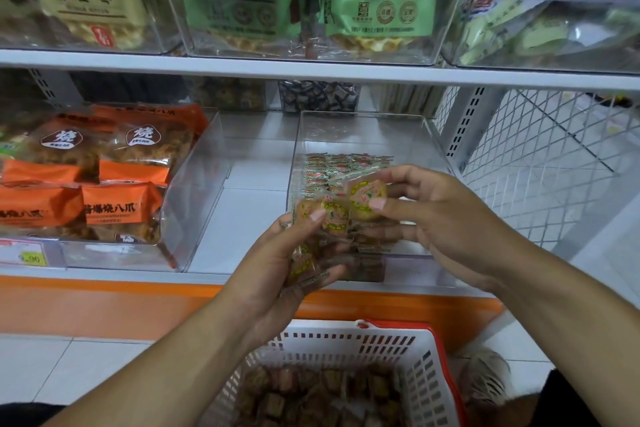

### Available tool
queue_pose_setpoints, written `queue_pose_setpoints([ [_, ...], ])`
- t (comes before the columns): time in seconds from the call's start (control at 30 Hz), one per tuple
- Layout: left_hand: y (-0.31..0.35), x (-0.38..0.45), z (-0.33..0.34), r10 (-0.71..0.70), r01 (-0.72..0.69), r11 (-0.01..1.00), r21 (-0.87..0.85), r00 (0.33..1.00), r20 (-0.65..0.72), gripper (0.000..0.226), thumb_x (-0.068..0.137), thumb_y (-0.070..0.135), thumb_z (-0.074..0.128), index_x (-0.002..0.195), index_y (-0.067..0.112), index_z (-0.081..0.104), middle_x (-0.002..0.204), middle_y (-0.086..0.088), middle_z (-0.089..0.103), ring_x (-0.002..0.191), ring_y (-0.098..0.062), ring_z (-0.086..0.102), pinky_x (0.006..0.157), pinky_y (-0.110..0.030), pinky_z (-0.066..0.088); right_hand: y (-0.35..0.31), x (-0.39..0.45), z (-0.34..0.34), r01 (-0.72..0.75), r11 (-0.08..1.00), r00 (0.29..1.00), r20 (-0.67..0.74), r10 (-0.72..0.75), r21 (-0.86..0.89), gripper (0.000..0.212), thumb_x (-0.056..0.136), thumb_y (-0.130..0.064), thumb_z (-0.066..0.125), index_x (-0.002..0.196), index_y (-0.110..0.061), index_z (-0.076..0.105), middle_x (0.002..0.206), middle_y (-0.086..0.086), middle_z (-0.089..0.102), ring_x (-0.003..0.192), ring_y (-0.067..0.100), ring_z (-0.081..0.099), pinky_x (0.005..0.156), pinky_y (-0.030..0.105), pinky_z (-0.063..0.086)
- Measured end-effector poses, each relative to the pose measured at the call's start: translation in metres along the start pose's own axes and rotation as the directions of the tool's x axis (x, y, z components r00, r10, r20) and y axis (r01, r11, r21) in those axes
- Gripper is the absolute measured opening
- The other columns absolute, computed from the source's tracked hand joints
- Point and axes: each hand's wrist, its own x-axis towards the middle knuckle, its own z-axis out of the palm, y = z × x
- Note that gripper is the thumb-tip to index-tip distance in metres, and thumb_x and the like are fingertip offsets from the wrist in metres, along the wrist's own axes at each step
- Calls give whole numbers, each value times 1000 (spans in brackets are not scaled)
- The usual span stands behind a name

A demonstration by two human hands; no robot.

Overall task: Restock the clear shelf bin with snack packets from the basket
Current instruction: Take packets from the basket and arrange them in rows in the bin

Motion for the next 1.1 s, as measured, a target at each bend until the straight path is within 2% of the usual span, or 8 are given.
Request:
queue_pose_setpoints([
  [0.1, 1, -1, 0, -5, 5, 1000, -4, 1000, -12, 78, 63, 36, 87, 131, 8, 60, 99, -16, 73, 84, -22, 75, 55, -28, 59, -8, 0, -10, 28, 995, 997, 76, -21, -92, 31, 89, 7, 64, 107, -14, 76, 112, 13, 68, 99, 33, 73, 86, 41, 61],
  [0.23, 1, -1, 0, 0, -3, 998, 65, 999, 43, 58, 68, 34, 91, 117, 14, 69, 94, -13, 74, 75, -20, 73, 52, -29, 57, -12, -4, -17, -8, 986, 967, 250, 51, -168, 42, 84, 5, 71, 117, -19, 74, 115, 17, 67, 99, 28, 71, 78, 30, 60],
  [0.37, -4, -3, -1, -14, 2, 981, 196, 998, 59, 67, 72, 36, 89, 129, 13, 61, 105, -10, 76, 83, -18, 73, 54, -29, 56, -2, 2, -17, -72, 982, 979, 176, 102, -173, 44, 83, 7, 71, 121, -13, 71, 108, 9, 69, 99, 19, 69, 89, 26, 59],
  [0.5, -6, -3, 0, -10, 1, 979, 202, 999, 42, 67, 67, 39, 83, 126, 15, 62, 113, -12, 76, 90, -22, 75, 55, -30, 58, 3, 1, -14, -209, 970, 910, 339, 239, -123, 41, 84, -1, 67, 125, -2, 66, 115, 13, 73, 101, 24, 71, 83, 29, 60],
  [0.67, -7, -4, 4, -10, 6, 982, 189, 1000, 21, 56, 63, 42, 82, 113, 21, 67, 109, -10, 77, 90, -22, 77, 59, -32, 59, -2, 1, -16, -226, 958, 895, 350, 276, -176, 47, 80, 3, 70, 125, -8, 66, 116, 16, 73, 103, 25, 72, 87, 33, 61],
  [0.77, -7, -3, 5, 13, -6, 986, 168, 999, -45, 60, 61, 41, 83, 113, 17, 65, 105, -13, 78, 88, -25, 78, 59, -32, 60, -18, 5, -25, -39, 933, 981, 166, 104, -357, 34, 79, -4, 78, 111, -14, 73, 105, 16, 73, 94, 32, 74, 83, 39, 63],
  [0.93, -6, -1, 3, 20, -7, 992, 124, 995, -99, 64, 62, 37, 85, 117, 12, 63, 109, -18, 76, 84, -27, 78, 56, -31, 60, -21, 20, -44, 17, 301, 993, -18, -114, -954, 27, 78, -22, 85, 89, -31, 63, 86, -18, 65, 81, 3, 64, 65, 17, 43],
  [1.1, -9, -1, 1, -20, 34, 991, 131, 993, -114, 70, 61, 37, 86, 123, 12, 63, 111, -14, 77, 94, -27, 78, 58, -30, 59, 33, 53, -38, -106, -18, 985, -107, 135, -994, 37, 83, -1, 62, 117, -15, 56, 112, 10, 60, 93, 26, 56, 59, 28, 38],
])
